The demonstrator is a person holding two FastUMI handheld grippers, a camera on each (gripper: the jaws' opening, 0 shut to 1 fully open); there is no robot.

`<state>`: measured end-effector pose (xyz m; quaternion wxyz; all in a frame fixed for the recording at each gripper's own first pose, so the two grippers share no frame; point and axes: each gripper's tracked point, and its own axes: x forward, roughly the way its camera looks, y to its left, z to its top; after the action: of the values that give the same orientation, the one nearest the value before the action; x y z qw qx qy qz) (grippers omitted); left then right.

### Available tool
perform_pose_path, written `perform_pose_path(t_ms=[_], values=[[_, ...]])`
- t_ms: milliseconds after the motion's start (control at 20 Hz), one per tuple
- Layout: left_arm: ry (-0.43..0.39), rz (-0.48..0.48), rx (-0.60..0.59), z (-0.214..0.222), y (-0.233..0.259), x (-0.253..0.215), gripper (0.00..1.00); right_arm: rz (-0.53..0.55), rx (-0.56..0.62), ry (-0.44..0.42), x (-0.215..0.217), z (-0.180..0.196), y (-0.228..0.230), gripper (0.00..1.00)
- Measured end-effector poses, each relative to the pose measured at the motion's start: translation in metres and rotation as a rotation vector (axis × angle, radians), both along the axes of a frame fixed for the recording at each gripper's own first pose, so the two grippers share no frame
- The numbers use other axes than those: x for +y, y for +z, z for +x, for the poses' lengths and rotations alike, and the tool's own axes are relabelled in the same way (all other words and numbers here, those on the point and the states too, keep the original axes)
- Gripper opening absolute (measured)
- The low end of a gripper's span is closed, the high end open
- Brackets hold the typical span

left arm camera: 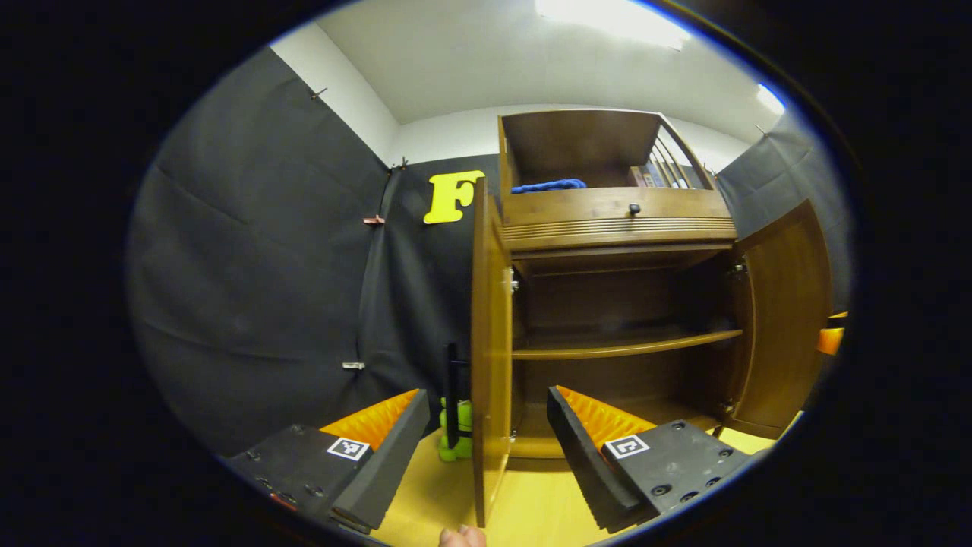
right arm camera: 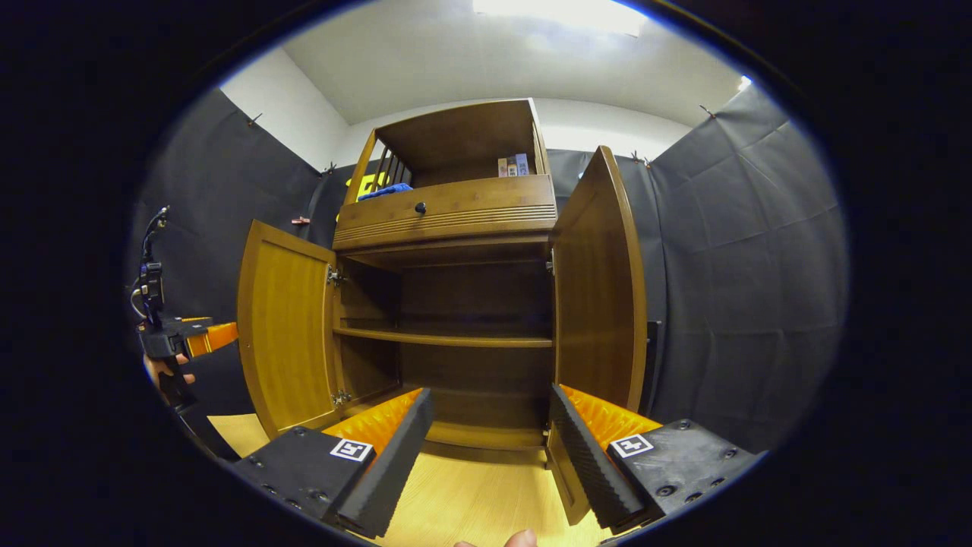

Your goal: Open the right door of the double-door shoe cabinet with the right hand, and open the left door with the left hand.

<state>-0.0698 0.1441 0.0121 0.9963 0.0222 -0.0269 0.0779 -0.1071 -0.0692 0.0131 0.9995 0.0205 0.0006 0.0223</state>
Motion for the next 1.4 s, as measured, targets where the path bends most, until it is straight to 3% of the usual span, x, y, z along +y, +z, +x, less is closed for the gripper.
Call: perform_pose_path(t_ms=[550,650,700,750,950,1000,1050,1100,1150,1400], values=[[-0.144,0.028,0.002,0.021,0.001,-0.090,0.97,-0.028,-0.039,-0.060,-0.012,0.020,0.002,0.97],[-0.147,0.040,0.004,0.024,0.000,-0.097,0.97,-0.039,-0.045,-0.075,-0.013,0.029,0.002,0.97],[-0.145,0.042,0.002,0.026,0.001,-0.099,0.98,-0.043,-0.044,-0.081,-0.013,0.034,0.002,0.92],[-0.146,0.039,-0.002,0.027,0.003,-0.102,0.99,-0.044,-0.044,-0.085,-0.010,0.039,0.002,0.97],[-0.122,0.035,-0.013,0.033,0.006,-0.107,0.97,-0.063,-0.050,-0.114,-0.009,0.048,0.002,0.97],[-0.119,0.041,-0.010,0.034,0.005,-0.109,0.97,-0.065,-0.048,-0.117,-0.009,0.048,0.001,0.93],[-0.121,0.043,-0.006,0.035,0.004,-0.112,0.99,-0.065,-0.045,-0.117,-0.009,0.048,0.000,0.98],[-0.127,0.042,-0.004,0.035,0.002,-0.115,0.99,-0.064,-0.042,-0.117,-0.009,0.047,-0.001,0.93],[-0.134,0.040,-0.002,0.036,0.002,-0.119,0.97,-0.066,-0.042,-0.116,-0.009,0.047,0.000,0.98],[-0.154,0.029,-0.013,0.035,0.005,-0.126,0.99,-0.074,-0.046,-0.114,-0.007,0.049,0.001,0.98]])
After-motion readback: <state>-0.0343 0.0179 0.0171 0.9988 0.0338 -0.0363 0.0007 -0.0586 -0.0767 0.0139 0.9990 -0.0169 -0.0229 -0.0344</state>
